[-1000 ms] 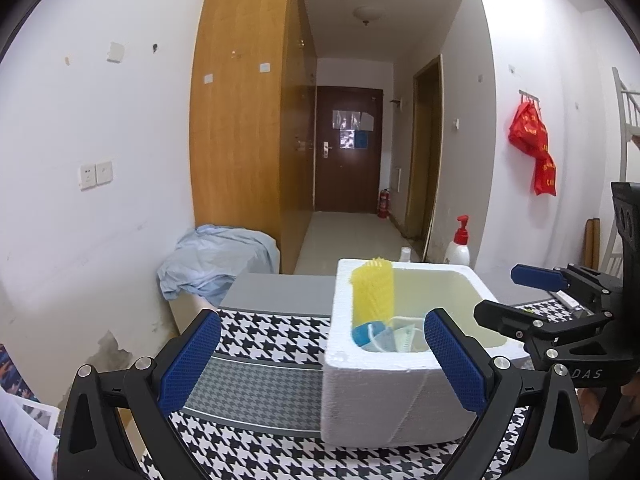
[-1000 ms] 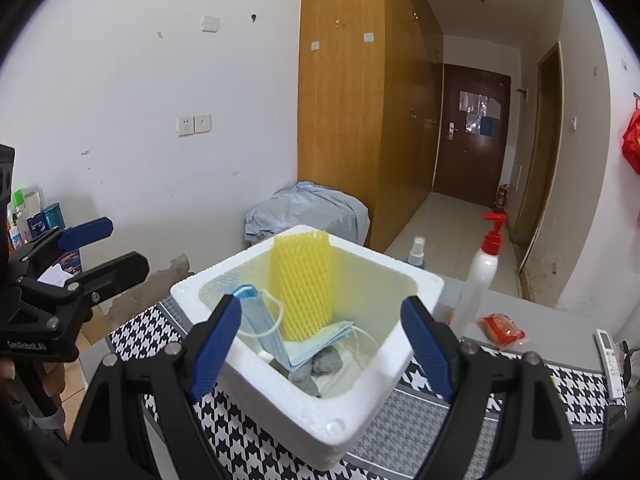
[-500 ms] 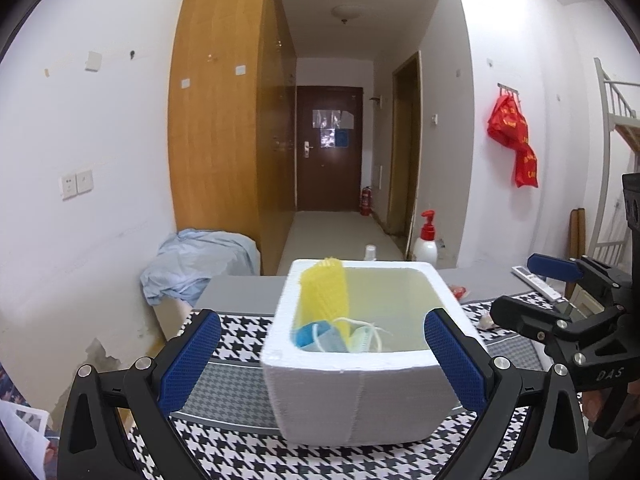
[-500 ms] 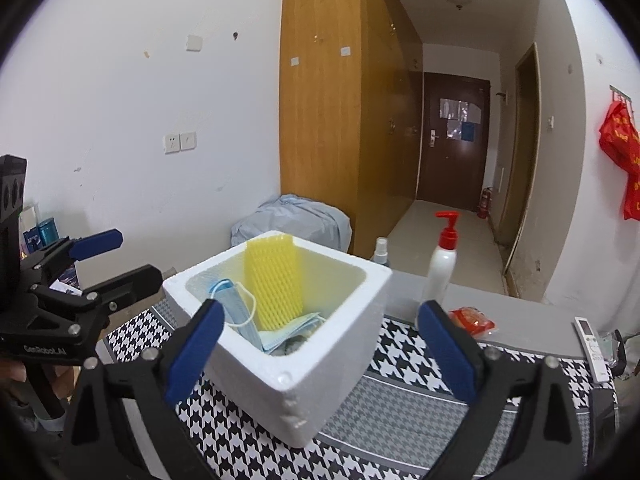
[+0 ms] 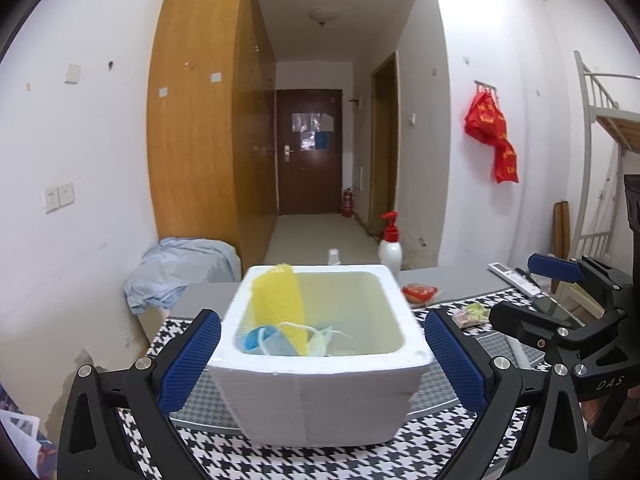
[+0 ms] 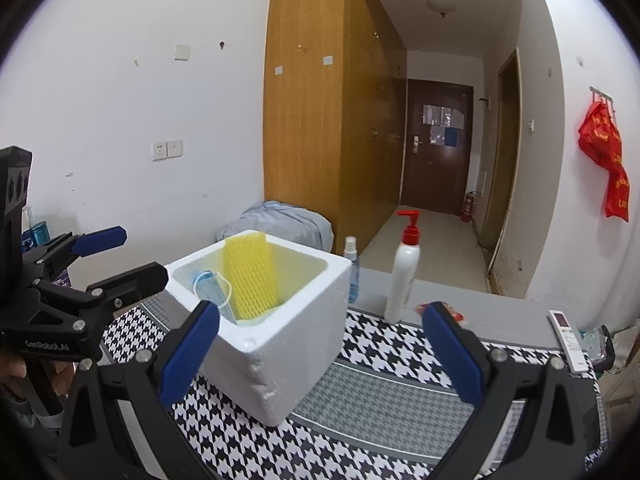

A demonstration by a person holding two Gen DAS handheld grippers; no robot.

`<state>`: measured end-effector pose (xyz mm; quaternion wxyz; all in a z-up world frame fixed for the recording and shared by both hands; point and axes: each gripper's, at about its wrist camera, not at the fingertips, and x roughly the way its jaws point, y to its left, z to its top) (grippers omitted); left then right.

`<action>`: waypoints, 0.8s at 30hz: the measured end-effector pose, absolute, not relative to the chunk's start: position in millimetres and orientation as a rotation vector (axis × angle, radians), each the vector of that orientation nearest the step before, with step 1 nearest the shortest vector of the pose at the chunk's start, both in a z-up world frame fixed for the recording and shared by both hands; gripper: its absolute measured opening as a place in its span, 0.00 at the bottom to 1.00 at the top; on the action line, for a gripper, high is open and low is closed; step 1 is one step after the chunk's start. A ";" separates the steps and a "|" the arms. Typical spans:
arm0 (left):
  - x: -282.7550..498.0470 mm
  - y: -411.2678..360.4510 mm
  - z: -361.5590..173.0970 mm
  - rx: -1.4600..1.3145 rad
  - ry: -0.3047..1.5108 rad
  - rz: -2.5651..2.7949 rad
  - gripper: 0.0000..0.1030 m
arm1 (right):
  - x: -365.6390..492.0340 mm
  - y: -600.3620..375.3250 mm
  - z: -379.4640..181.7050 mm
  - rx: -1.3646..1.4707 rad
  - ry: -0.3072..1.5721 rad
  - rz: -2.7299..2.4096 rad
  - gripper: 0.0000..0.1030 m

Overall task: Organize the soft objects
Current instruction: 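Move both tools back toward the white strip and snack on the table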

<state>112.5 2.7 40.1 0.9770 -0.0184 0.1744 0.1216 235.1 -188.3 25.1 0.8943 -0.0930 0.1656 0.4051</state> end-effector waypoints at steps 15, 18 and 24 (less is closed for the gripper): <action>132.7 -50.9 40.8 -0.013 0.337 0.131 0.99 | 232.9 -259.4 23.9 -0.158 0.337 0.700 1.00; 136.7 -59.4 39.1 -0.010 0.339 0.106 0.99 | 234.5 -271.1 24.0 -0.152 0.337 0.672 1.00; 140.9 -73.6 39.5 -0.012 0.325 0.071 0.99 | 236.1 -286.5 24.7 -0.137 0.338 0.641 1.00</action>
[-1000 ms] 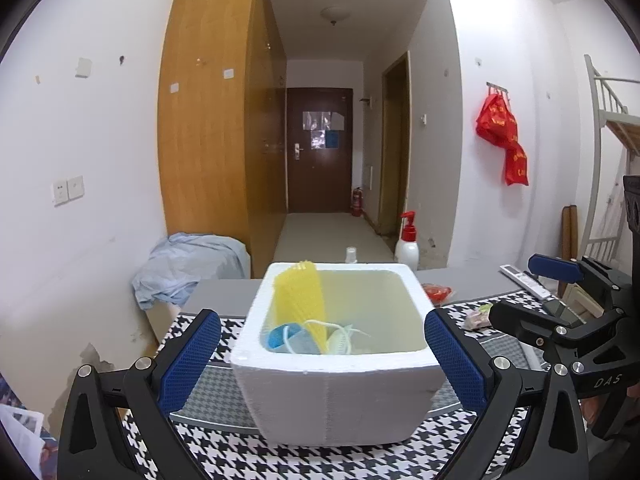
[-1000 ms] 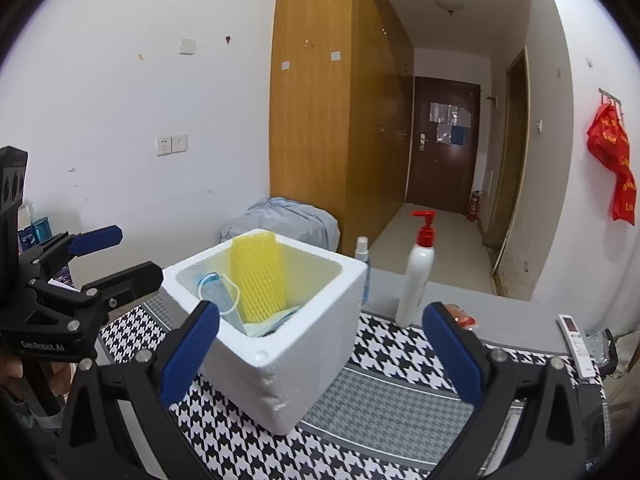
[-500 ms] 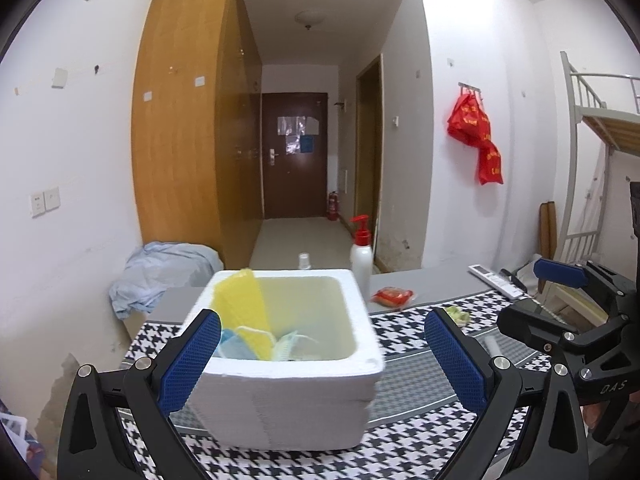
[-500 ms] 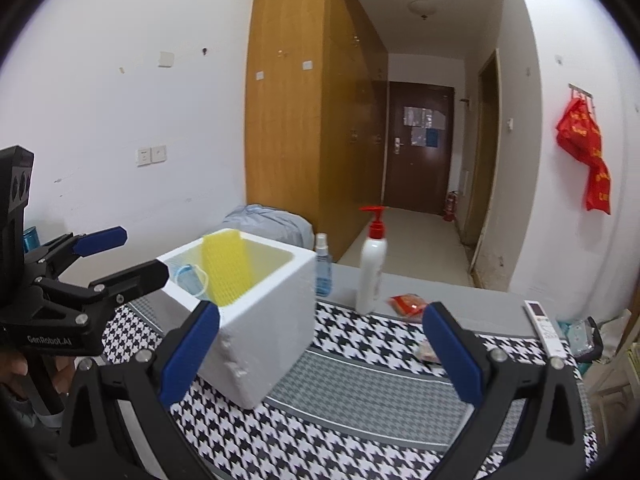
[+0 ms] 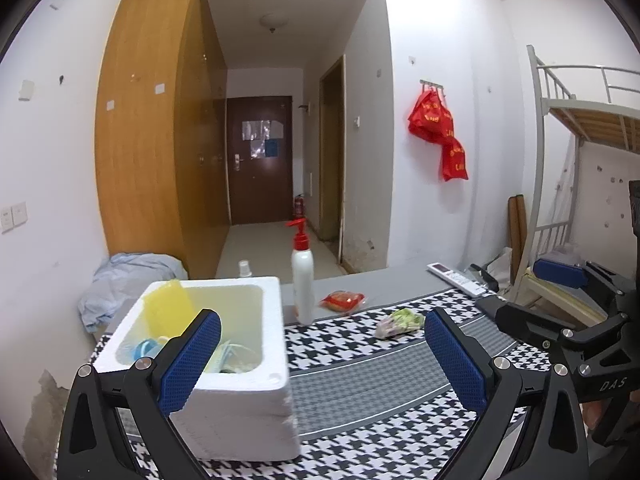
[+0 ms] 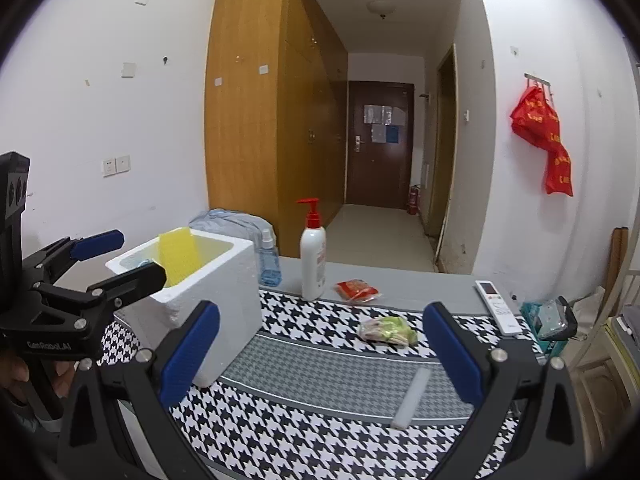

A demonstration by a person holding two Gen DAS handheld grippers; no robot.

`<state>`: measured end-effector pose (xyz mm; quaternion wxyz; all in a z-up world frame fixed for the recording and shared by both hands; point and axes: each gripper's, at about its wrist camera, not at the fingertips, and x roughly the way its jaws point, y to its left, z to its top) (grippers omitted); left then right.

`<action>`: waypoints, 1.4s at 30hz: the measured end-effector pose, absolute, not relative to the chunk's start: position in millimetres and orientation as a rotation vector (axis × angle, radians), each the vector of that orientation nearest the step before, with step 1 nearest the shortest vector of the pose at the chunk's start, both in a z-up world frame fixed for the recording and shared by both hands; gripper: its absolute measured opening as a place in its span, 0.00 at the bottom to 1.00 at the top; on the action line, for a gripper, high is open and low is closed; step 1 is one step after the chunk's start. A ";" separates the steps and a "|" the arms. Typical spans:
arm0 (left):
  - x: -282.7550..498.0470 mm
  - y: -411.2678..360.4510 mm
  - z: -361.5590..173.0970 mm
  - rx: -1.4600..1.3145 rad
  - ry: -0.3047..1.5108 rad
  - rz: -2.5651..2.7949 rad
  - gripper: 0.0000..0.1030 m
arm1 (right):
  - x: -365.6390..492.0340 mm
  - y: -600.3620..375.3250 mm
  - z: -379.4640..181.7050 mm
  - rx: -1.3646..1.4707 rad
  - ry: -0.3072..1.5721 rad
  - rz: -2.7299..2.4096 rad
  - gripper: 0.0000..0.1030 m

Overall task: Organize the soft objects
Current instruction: 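Move both tools back toward the white strip and snack on the table, then lower the left gripper toward the wrapped snack while the right lowers toward the white foam strip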

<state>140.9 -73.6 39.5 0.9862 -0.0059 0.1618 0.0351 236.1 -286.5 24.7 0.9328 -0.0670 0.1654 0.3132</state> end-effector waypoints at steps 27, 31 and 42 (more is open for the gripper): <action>185.5 -112.5 8.2 -0.051 0.422 -0.011 0.99 | 258.7 -333.9 -1.8 -0.113 0.388 0.555 1.00; 191.5 -116.7 3.7 -0.052 0.436 -0.016 0.99 | 262.9 -338.8 -7.4 -0.111 0.404 0.556 1.00; 209.5 -123.9 -8.5 -0.054 0.478 0.001 0.99 | 278.9 -345.5 -19.1 -0.111 0.443 0.562 1.00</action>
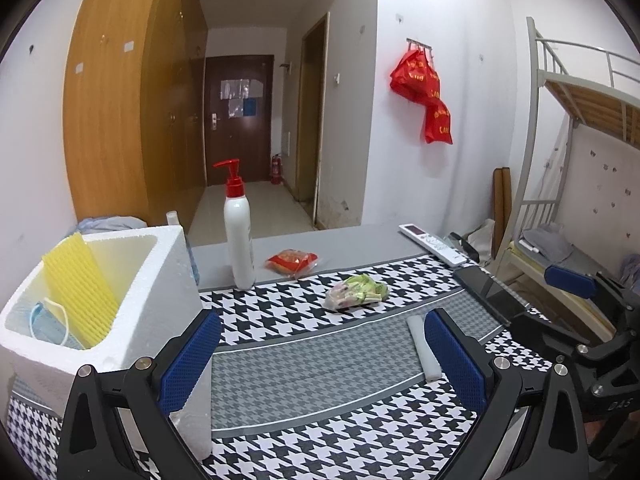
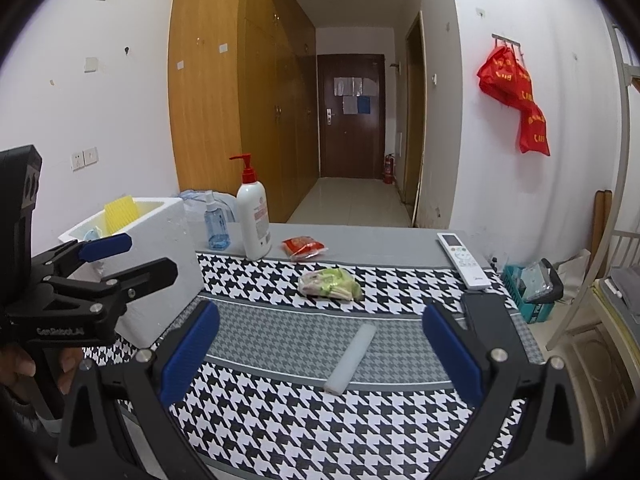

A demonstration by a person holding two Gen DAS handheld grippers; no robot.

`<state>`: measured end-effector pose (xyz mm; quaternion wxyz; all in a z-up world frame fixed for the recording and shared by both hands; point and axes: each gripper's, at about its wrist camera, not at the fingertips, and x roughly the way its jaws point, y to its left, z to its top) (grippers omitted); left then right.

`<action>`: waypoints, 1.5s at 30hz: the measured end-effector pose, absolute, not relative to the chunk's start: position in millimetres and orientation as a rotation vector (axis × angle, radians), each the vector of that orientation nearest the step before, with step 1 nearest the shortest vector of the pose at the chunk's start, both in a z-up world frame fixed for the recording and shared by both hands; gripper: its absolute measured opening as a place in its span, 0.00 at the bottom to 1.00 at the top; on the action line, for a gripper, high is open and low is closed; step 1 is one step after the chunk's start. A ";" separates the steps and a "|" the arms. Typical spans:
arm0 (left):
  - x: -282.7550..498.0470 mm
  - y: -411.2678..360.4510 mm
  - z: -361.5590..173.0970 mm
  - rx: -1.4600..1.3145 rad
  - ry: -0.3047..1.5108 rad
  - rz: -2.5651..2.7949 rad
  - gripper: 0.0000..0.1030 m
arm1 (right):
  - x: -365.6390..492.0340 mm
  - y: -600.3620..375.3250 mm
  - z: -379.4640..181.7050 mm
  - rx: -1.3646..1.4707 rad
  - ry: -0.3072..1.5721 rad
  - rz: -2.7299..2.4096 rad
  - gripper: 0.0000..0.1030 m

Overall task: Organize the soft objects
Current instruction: 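Lower the left gripper toward the wrapped snack while the right lowers toward the white foam strip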

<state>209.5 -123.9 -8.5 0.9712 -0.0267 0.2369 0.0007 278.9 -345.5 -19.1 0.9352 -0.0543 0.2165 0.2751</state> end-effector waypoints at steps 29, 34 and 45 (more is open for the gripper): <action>272.5 -130.0 -39.9 -0.023 0.571 -0.070 0.99 | 320.5 -352.7 -58.1 -0.078 0.597 0.538 1.00; 281.9 -126.8 -46.6 -0.019 0.595 -0.054 0.99 | 327.7 -352.3 -65.3 -0.072 0.628 0.519 1.00; 312.7 -128.2 -64.5 0.006 0.673 -0.057 0.99 | 343.2 -351.7 -82.7 -0.059 0.688 0.510 0.99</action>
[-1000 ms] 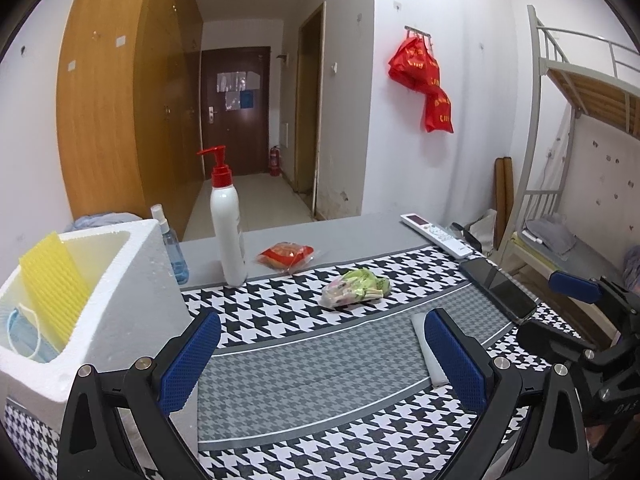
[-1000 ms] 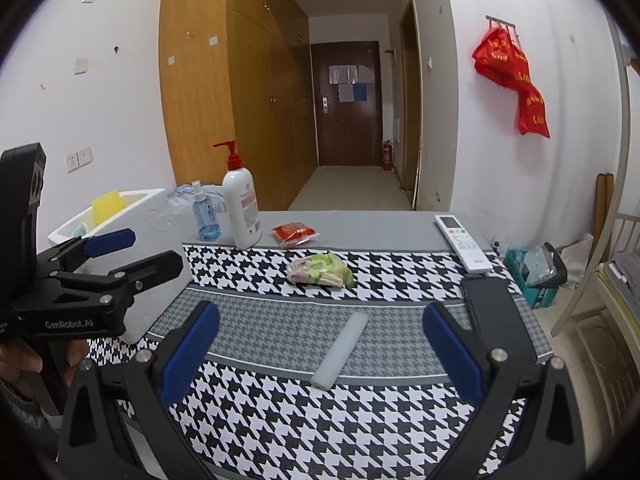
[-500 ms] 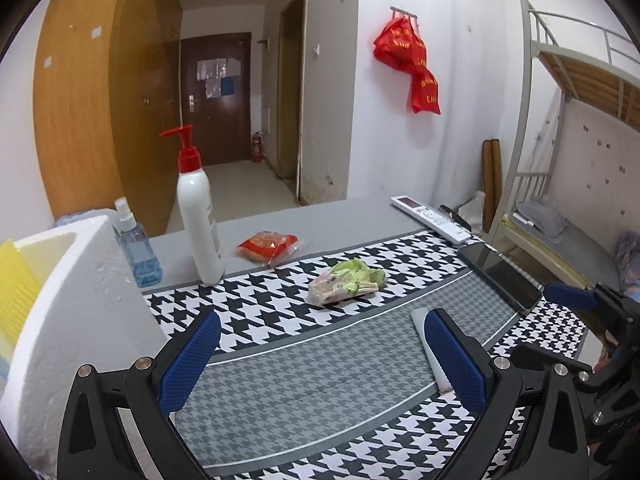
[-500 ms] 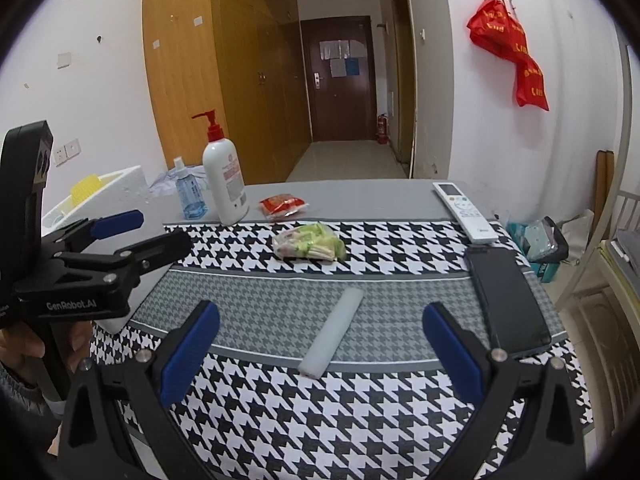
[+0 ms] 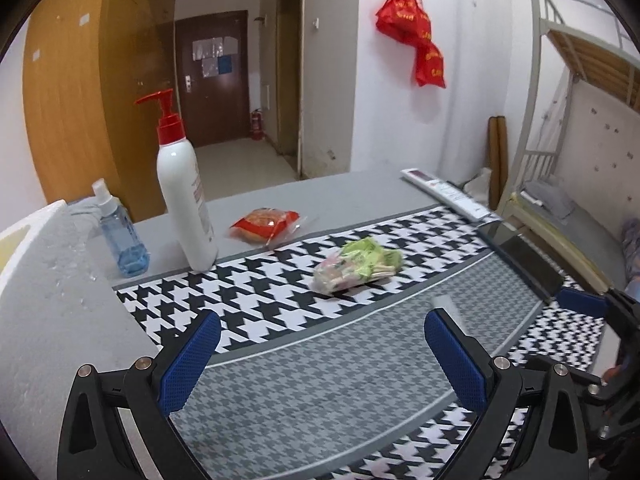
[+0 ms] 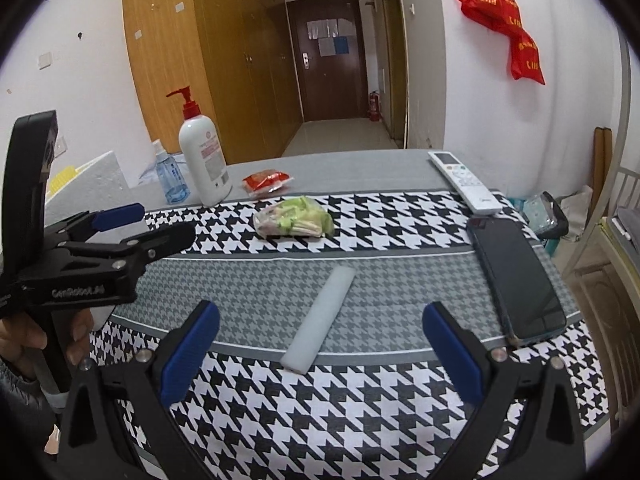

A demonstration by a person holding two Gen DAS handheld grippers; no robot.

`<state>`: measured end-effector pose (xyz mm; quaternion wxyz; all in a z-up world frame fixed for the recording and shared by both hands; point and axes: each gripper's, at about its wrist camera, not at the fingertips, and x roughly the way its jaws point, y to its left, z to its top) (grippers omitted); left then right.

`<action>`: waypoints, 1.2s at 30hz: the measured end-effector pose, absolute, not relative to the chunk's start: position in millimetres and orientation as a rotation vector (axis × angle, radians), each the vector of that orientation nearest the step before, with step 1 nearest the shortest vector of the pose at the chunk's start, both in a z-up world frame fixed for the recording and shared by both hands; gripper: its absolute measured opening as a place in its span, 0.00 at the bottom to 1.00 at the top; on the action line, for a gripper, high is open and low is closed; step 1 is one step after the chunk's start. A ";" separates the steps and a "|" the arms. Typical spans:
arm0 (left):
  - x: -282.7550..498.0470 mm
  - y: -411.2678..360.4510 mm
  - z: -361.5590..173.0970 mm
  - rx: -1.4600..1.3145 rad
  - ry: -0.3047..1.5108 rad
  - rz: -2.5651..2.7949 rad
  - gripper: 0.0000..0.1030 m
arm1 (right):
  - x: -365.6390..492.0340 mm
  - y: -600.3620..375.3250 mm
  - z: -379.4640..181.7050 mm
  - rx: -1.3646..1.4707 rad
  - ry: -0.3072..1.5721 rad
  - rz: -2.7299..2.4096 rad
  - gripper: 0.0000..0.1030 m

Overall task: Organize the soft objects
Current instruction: 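Lower the left gripper toward the wrapped snack while the right lowers toward the white foam strip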

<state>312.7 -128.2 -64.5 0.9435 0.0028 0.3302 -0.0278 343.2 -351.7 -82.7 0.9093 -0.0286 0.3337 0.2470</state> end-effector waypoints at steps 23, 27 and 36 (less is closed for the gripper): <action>356.3 -126.1 -95.7 0.000 0.737 -0.080 0.99 | 364.3 -337.0 -116.8 -0.086 0.801 0.481 0.77; 365.0 -127.2 -102.9 -0.020 0.756 -0.119 0.98 | 364.1 -332.8 -120.9 -0.102 0.809 0.488 0.74; 384.6 -134.2 -110.4 0.006 0.736 -0.152 0.91 | 368.2 -333.0 -125.6 -0.095 0.821 0.509 0.74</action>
